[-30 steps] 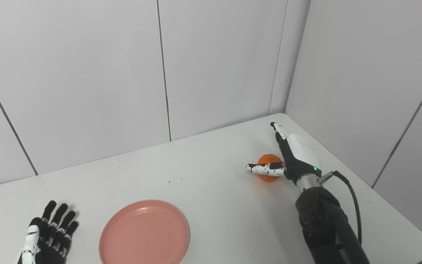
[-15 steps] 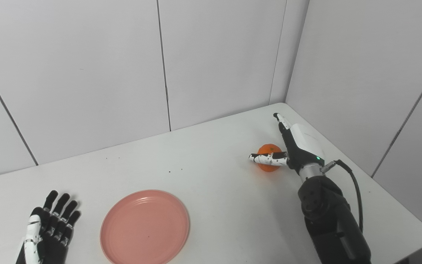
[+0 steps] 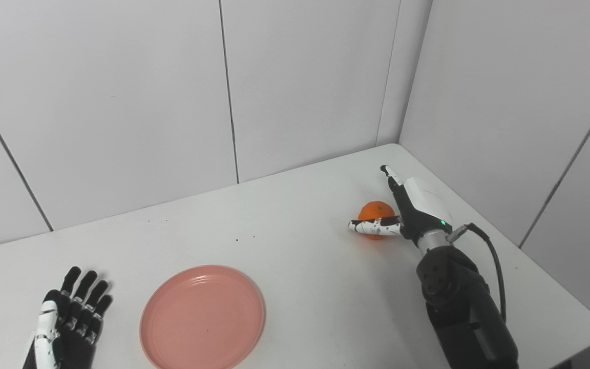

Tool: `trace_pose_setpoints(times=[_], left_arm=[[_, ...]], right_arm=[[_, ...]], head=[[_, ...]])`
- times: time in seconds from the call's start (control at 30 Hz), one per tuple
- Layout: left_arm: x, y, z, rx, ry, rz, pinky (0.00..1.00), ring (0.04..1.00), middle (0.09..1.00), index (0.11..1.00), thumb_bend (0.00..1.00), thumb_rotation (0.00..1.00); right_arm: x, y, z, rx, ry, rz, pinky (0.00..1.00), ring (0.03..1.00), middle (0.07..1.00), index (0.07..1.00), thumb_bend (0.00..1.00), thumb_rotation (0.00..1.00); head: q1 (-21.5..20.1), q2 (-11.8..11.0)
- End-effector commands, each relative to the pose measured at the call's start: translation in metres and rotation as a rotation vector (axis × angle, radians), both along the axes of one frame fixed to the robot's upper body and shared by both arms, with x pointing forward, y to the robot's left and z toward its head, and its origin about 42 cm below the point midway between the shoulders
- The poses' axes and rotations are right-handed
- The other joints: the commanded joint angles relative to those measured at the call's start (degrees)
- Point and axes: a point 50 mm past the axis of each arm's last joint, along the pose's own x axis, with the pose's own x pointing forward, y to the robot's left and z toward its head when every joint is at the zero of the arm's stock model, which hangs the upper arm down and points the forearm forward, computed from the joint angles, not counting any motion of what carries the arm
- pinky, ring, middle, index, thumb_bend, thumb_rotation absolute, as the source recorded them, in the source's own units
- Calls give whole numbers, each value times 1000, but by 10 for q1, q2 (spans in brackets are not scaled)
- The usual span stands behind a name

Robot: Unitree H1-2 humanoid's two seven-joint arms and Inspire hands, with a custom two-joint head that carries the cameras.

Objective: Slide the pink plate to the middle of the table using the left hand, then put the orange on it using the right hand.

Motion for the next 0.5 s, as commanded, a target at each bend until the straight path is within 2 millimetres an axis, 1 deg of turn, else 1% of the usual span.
trace_pose_setpoints(times=[0.0,0.33,0.47], left_arm=[[-8,-2,-15,12,88,0,969,950,964,960,344,1000],[-9,-2,-17,4,91,-1,978,958,972,963,349,1000],[-9,-2,-17,7,88,-1,979,958,970,961,354,1000]], right_arm=[[8,-4,19,-28,-52,-7,769,880,923,931,936,441],[11,-7,13,-4,10,-5,772,882,925,930,942,411],[13,-7,10,5,21,-11,781,893,923,928,933,382]], head=[[0,0],[5,0],[5,0]])
